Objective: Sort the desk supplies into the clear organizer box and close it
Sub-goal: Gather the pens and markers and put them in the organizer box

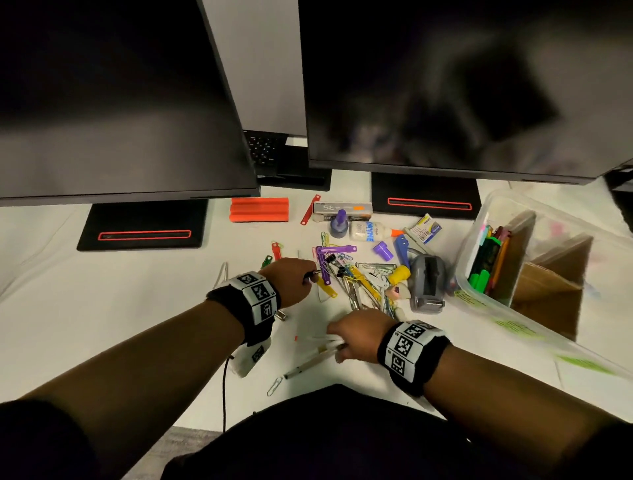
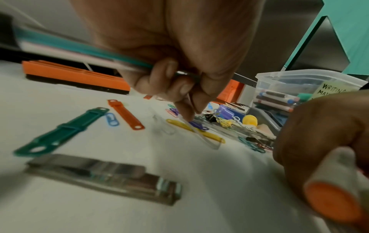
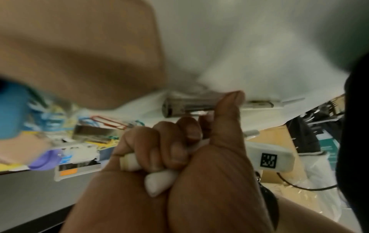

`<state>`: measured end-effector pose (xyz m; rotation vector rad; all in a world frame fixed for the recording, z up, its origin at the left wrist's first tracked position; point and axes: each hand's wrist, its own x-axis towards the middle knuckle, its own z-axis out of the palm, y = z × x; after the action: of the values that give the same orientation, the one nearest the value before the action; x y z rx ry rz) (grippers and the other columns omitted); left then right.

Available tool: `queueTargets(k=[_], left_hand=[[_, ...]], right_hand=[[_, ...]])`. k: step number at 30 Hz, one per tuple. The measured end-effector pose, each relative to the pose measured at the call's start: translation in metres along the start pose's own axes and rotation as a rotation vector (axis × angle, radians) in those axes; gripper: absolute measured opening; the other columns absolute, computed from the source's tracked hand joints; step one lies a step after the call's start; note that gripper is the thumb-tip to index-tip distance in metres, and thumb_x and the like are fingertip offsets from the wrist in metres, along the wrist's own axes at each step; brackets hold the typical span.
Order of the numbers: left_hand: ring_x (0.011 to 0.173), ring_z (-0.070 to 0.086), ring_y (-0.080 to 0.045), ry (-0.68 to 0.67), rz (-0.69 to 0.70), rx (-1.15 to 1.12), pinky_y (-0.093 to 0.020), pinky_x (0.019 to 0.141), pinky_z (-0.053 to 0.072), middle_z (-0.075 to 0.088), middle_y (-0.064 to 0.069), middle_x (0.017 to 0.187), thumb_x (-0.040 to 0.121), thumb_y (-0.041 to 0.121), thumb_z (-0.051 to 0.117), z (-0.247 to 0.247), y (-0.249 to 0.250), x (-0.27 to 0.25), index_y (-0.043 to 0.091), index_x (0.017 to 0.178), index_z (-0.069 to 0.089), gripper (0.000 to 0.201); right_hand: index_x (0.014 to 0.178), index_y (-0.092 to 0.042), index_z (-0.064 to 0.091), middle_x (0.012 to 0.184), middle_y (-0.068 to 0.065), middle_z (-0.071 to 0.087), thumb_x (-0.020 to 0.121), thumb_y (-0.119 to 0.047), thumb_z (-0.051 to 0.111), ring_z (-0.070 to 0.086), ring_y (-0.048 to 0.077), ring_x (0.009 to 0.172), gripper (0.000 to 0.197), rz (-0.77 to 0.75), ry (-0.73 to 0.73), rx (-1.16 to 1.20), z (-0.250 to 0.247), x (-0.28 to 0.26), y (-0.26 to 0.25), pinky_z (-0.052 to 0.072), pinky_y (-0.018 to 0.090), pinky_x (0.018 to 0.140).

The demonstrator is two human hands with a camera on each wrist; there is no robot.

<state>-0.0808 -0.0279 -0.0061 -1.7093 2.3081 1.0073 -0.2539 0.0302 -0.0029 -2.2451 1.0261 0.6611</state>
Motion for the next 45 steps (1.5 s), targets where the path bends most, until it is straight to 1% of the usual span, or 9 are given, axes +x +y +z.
queueTargets(k=[7, 12, 17, 23, 28, 31, 34, 38, 45], left_hand=[[0.105, 0.058, -0.034, -0.021, -0.073, -0.087, -0.032, 0.084, 0.042, 0.064, -0.019, 0.113, 0.097, 0.019, 0.041, 0.003, 0.022, 0.014, 0.0, 0.107, 0.058, 0.027], [0.07, 0.05, -0.017, -0.017, -0.148, -0.777, -0.028, 0.067, 0.043, 0.056, -0.005, 0.081, 0.096, 0.002, 0.043, -0.006, 0.053, 0.017, 0.002, 0.107, 0.06, 0.02], [0.098, 0.056, -0.012, 0.079, -0.056, -0.713, -0.023, 0.09, 0.04, 0.065, 0.0, 0.108, 0.093, 0.017, 0.056, -0.018, 0.082, 0.019, 0.016, 0.117, 0.066, 0.026], [0.054, 0.063, 0.003, 0.095, -0.071, -0.933, -0.012, 0.063, 0.056, 0.064, 0.009, 0.066, 0.087, 0.002, 0.062, -0.014, 0.097, 0.02, 0.007, 0.104, 0.065, 0.018], [0.066, 0.061, -0.011, 0.15, -0.09, -1.078, -0.019, 0.063, 0.057, 0.06, 0.0, 0.068, 0.084, 0.003, 0.065, -0.018, 0.096, 0.024, 0.013, 0.076, 0.058, 0.015], [0.076, 0.06, -0.015, 0.195, -0.062, -0.923, -0.023, 0.066, 0.053, 0.061, -0.002, 0.08, 0.092, 0.018, 0.057, -0.016, 0.095, 0.027, 0.01, 0.093, 0.061, 0.009], [0.103, 0.058, -0.022, 0.19, 0.106, -0.354, -0.028, 0.087, 0.046, 0.061, -0.007, 0.112, 0.097, 0.014, 0.041, -0.005, 0.086, 0.033, 0.012, 0.121, 0.056, 0.028], [0.143, 0.022, -0.029, -0.141, 0.391, 0.484, -0.043, 0.116, 0.027, 0.023, -0.008, 0.156, 0.09, 0.004, 0.044, 0.026, 0.079, 0.036, 0.021, 0.148, 0.023, 0.064], [0.148, -0.002, -0.029, -0.216, 0.405, 0.775, -0.048, 0.119, 0.005, -0.008, -0.009, 0.16, 0.097, 0.022, 0.036, 0.04, 0.053, 0.025, 0.019, 0.151, 0.01, 0.06]], right_hand=[[0.11, -0.015, 0.055, 0.104, 0.011, 0.065, 0.089, -0.034, 0.05, 0.063, 0.032, 0.096, 0.029, 0.187, 0.188, 0.216, 0.012, -0.033, 0.028, 0.049, 0.034, 0.075], [0.075, -0.019, 0.053, 0.069, 0.002, 0.053, 0.095, -0.02, 0.05, 0.05, 0.017, 0.061, 0.02, 0.455, 0.517, 0.925, -0.005, -0.05, 0.049, 0.038, 0.025, 0.056], [0.077, -0.01, 0.052, 0.07, 0.009, 0.056, 0.098, -0.005, 0.04, 0.054, 0.021, 0.061, 0.025, 0.3, 0.617, 1.503, -0.033, -0.046, 0.058, 0.047, 0.026, 0.053], [0.1, 0.002, 0.061, 0.078, 0.009, 0.061, 0.097, -0.008, 0.044, 0.057, 0.022, 0.069, 0.02, 0.327, 0.648, 1.356, -0.042, -0.041, 0.047, 0.048, 0.031, 0.068], [0.099, -0.001, 0.056, 0.07, 0.012, 0.057, 0.099, -0.007, 0.043, 0.055, 0.023, 0.059, 0.015, 0.301, 0.585, 1.507, -0.043, -0.045, 0.039, 0.048, 0.029, 0.053], [0.09, -0.009, 0.051, 0.065, 0.008, 0.049, 0.099, -0.013, 0.044, 0.048, 0.02, 0.053, 0.012, 0.363, 0.594, 1.463, -0.049, -0.051, 0.04, 0.048, 0.03, 0.05], [0.099, -0.006, 0.047, 0.063, 0.007, 0.048, 0.099, -0.016, 0.043, 0.049, 0.017, 0.047, 0.011, 0.426, 0.731, 1.394, -0.062, -0.065, 0.044, 0.051, 0.032, 0.049], [0.103, -0.008, 0.048, 0.071, 0.007, 0.054, 0.1, -0.015, 0.041, 0.055, 0.019, 0.053, 0.01, 0.467, 0.848, 1.285, -0.074, -0.084, 0.052, 0.053, 0.035, 0.054], [0.094, -0.006, 0.05, 0.071, 0.012, 0.056, 0.094, -0.004, 0.045, 0.056, 0.023, 0.048, 0.005, 0.67, 1.034, 1.19, -0.072, -0.113, 0.092, 0.052, 0.029, 0.042]])
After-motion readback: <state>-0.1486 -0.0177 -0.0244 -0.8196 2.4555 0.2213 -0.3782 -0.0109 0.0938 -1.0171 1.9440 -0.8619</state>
